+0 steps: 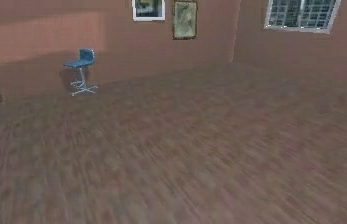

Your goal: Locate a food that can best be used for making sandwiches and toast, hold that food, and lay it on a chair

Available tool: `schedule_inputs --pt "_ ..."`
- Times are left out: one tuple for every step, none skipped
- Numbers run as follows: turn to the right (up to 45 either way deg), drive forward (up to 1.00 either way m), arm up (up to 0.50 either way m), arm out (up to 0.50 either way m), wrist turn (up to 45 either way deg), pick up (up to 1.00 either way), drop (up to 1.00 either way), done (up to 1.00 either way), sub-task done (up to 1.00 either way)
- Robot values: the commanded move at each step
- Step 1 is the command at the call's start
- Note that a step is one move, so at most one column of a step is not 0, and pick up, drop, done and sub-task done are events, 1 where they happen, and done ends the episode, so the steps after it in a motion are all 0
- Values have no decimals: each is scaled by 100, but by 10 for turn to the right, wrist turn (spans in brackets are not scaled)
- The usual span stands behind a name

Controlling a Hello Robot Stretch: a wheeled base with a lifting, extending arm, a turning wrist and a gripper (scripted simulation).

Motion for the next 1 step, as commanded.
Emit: schedule_inputs --pt "-450 0 0 0 0 0 0 0 0"
